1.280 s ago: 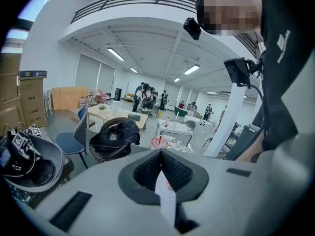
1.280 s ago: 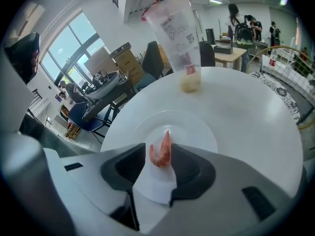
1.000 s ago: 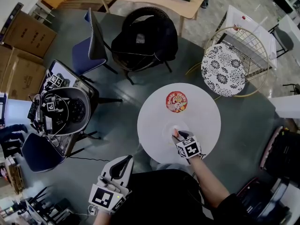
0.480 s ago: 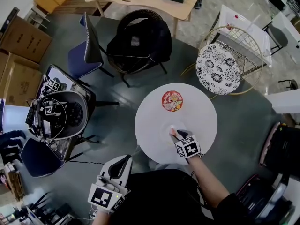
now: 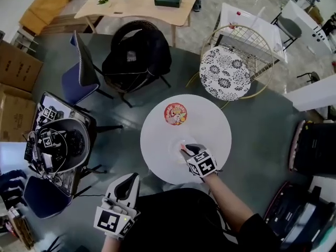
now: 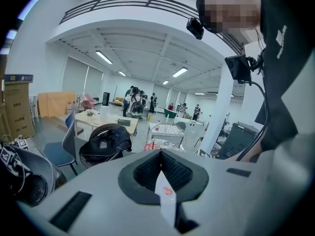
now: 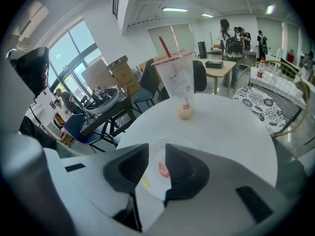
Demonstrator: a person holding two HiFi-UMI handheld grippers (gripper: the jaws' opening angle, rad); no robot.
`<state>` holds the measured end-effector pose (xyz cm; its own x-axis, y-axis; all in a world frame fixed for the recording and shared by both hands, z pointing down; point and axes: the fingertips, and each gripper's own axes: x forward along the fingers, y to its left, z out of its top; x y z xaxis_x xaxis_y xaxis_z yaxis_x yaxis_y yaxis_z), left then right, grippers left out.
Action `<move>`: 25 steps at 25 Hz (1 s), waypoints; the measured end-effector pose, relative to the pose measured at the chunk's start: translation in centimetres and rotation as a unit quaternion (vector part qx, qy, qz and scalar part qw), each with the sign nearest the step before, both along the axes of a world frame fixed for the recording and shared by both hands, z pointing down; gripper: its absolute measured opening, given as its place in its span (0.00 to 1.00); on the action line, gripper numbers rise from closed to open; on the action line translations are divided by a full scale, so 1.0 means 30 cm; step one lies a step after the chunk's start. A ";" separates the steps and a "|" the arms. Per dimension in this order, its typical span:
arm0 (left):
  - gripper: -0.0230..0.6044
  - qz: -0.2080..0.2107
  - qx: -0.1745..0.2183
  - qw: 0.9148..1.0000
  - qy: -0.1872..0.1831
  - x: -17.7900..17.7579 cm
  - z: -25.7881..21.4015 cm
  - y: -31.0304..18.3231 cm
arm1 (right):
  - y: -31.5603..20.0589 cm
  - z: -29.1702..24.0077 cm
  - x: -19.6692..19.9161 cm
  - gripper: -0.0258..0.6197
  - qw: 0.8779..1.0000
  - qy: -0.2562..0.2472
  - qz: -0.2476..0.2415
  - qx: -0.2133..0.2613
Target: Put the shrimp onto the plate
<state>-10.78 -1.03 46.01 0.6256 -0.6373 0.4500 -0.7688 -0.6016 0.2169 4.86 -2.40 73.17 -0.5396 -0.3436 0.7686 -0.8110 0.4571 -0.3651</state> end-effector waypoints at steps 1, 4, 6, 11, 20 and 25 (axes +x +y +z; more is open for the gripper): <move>0.05 0.004 0.001 1.000 0.003 0.003 -0.001 -0.004 | -0.001 -0.016 0.000 0.21 1.000 -0.001 0.003 0.002; 0.05 0.011 0.003 1.000 0.010 0.015 -0.008 -0.025 | -0.002 -0.053 -0.006 0.16 1.000 -0.006 0.009 0.005; 0.05 0.016 0.002 1.000 0.014 0.026 -0.014 -0.035 | -0.001 -0.074 -0.018 0.13 1.000 -0.010 0.011 0.006; 0.05 0.043 0.005 0.999 0.028 0.068 -0.018 -0.061 | -0.001 -0.138 -0.014 0.11 1.000 -0.009 0.023 0.016; 0.05 0.090 0.007 0.994 0.068 0.158 -0.034 -0.126 | -0.037 -0.294 -0.001 0.09 0.996 -0.017 0.063 0.054; 0.05 0.120 0.006 0.988 0.094 0.229 -0.045 -0.150 | -0.055 -0.436 0.032 0.08 0.988 -0.031 0.104 0.107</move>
